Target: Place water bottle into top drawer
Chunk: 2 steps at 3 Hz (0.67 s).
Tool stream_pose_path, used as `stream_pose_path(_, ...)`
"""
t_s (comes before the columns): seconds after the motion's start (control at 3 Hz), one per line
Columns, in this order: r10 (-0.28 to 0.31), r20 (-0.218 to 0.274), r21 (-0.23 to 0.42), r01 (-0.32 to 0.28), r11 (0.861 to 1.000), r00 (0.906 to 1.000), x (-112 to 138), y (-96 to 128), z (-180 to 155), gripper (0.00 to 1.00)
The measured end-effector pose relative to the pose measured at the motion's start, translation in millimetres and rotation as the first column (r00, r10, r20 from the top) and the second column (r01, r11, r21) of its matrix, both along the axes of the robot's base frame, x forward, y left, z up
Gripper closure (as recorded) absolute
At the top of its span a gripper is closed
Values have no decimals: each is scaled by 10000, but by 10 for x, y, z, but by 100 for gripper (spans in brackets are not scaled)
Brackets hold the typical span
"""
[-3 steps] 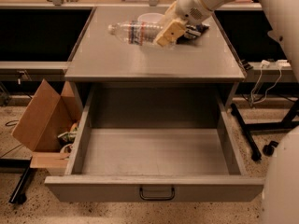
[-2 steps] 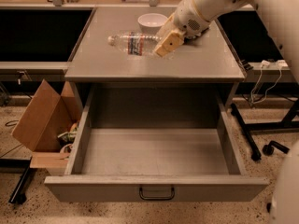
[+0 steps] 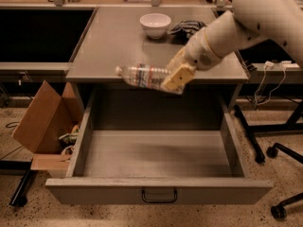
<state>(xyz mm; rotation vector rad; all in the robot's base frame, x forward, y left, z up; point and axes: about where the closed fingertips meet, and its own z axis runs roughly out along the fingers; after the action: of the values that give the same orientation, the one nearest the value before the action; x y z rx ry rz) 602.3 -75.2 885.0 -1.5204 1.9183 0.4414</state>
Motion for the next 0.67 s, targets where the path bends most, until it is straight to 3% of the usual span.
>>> stream_pose_path(0.33, 18, -1602, -312, -69, 9995, 9871, -375, -5, -774, 100)
stream_pose_path(0.67, -275, -2539, -726, 93, 9973, 9668, -518, -67, -1385, 100)
